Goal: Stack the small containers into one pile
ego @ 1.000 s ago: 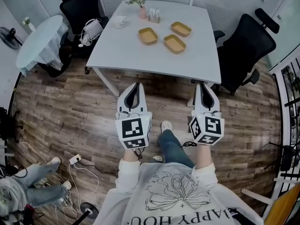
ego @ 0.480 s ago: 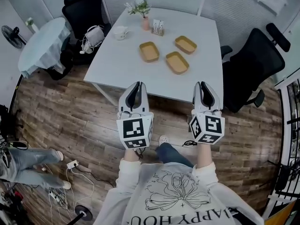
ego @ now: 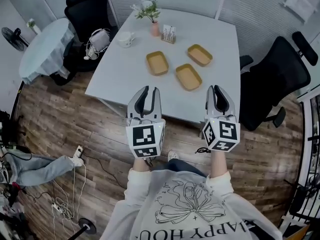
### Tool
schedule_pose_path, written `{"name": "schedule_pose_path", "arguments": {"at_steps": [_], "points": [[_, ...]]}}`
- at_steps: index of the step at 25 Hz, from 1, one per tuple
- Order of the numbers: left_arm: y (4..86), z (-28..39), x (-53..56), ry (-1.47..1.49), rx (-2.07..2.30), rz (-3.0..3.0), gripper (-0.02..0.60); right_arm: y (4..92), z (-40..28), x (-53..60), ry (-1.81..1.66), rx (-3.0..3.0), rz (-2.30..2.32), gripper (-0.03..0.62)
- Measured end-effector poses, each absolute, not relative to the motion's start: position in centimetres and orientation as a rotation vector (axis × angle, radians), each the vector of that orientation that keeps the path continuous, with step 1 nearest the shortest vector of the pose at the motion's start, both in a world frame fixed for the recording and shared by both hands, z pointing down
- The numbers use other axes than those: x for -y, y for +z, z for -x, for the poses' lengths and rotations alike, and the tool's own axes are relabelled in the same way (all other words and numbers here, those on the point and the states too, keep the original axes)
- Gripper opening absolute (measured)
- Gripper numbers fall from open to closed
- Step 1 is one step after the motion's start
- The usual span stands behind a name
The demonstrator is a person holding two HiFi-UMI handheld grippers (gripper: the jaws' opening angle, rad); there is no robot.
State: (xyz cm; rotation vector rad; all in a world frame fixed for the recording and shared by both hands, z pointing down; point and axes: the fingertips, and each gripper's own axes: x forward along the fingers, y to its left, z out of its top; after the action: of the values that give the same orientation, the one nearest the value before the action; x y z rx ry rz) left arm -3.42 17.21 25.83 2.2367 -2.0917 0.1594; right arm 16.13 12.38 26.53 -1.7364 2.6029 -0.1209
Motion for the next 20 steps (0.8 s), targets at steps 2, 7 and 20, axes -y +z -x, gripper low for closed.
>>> {"name": "schedule_pose_path", "arguments": {"at_steps": [2, 7, 20], "points": [[26.0, 3.3, -16.4, 0.165, 2.091, -2.229, 0.083, 26.8, -16.2, -11.5, -0.132, -2.605, 1.737, 0.048], [26.8, 3.3, -14.6, 0.189, 2.071, -2.217, 0.087, 27.7, -16.1, -9.6, -0.166, -2.619, 1.742, 0.049], [30.2, 3.2, -7.3, 0.233, 1.951, -2.234, 0.089, 31.4, -15.8, -3.4, -0.248, -2.625, 1.829, 0.054]]}}
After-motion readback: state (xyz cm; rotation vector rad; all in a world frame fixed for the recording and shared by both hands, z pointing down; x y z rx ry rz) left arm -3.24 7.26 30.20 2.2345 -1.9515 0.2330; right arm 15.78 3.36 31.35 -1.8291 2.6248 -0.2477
